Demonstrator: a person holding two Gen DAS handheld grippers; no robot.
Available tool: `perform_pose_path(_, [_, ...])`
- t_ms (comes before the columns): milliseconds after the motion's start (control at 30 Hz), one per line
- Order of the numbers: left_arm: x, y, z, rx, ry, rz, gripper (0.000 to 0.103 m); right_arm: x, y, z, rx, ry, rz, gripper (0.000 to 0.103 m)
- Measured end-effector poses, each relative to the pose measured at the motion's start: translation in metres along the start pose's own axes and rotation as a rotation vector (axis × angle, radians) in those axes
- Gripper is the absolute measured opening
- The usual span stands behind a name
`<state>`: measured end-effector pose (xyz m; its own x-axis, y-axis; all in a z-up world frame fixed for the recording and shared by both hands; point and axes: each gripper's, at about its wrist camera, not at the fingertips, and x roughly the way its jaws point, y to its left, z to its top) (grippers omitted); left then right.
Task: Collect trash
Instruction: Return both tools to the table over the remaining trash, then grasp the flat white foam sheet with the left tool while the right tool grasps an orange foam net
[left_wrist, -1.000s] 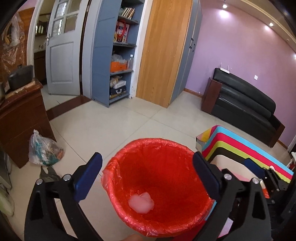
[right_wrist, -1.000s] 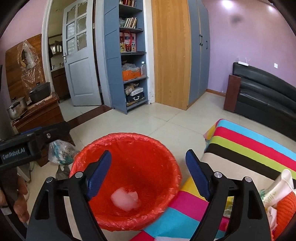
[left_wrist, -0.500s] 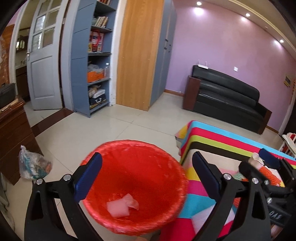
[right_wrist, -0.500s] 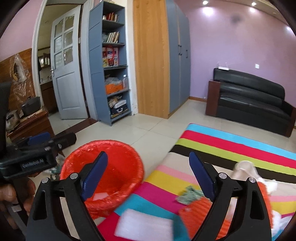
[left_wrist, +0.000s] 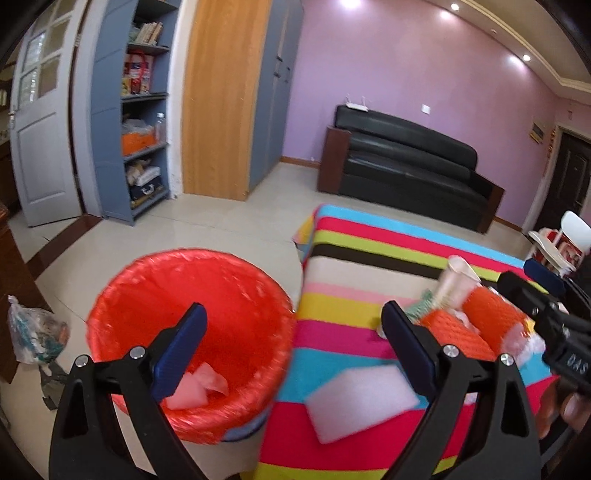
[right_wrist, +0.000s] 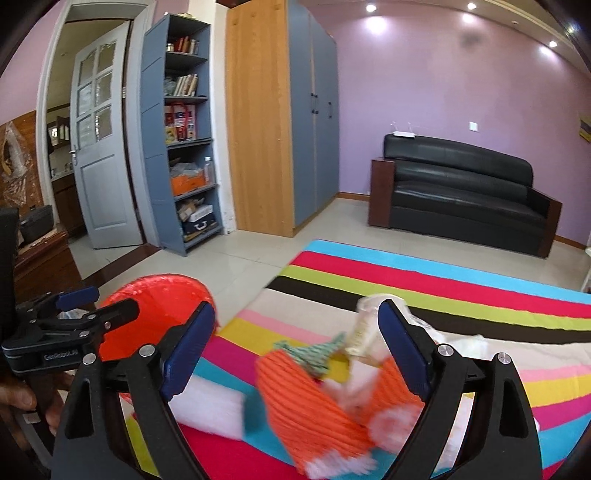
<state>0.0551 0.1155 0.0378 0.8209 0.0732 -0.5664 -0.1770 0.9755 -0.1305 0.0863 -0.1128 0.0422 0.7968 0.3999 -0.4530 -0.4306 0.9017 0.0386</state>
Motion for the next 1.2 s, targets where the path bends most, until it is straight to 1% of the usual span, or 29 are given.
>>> perform_pose_path(133, [0.004, -0.012, -0.011, 0.038, 0.033, -0.064, 0.092, -0.005, -0.022, -0.014, 0.04, 0.02, -0.027, 0.085])
perform_pose_path(300, [0.003, -0.027, -0.024, 0.094, 0.052, -0.095, 0.093, -0.007, -0.04, -0.019, 0.039, 0.029, -0.057, 0.085])
perform_pose_path(433, [0.012, -0.033, -0.036, 0.126, 0.092, -0.101, 0.093, -0.005, -0.047, -0.024, 0.036, 0.04, -0.076, 0.085])
perform_pose_path(667, [0.033, -0.039, -0.053, 0.124, 0.177, -0.124, 0.094, 0.005, -0.048, -0.034, 0.016, 0.066, -0.087, 0.085])
perform_pose_path(867, [0.045, -0.045, -0.06, 0.152, 0.216, -0.114, 0.094, 0.012, -0.046, -0.035, 0.015, 0.077, -0.087, 0.085])
perform_pose_path(967, [0.051, -0.048, -0.064, 0.158, 0.248, -0.114, 0.094, 0.015, -0.044, -0.036, 0.01, 0.083, -0.088, 0.085])
perform_pose_path(1033, [0.055, -0.049, -0.066, 0.164, 0.265, -0.113, 0.093, 0.017, -0.044, -0.037, 0.009, 0.089, -0.089, 0.085])
perform_pose_path(1100, [0.057, -0.05, -0.067, 0.166, 0.281, -0.125, 0.08, 0.019, -0.045, -0.038, 0.011, 0.097, -0.09, 0.085])
perform_pose_path(1133, [0.057, -0.05, -0.067, 0.16, 0.286, -0.14, 0.077, 0.02, -0.045, -0.038, 0.009, 0.099, -0.093, 0.085])
perform_pose_path(1200, [0.056, -0.051, -0.067, 0.168, 0.28, -0.137, 0.075, 0.021, -0.046, -0.039, 0.008, 0.105, -0.096, 0.085])
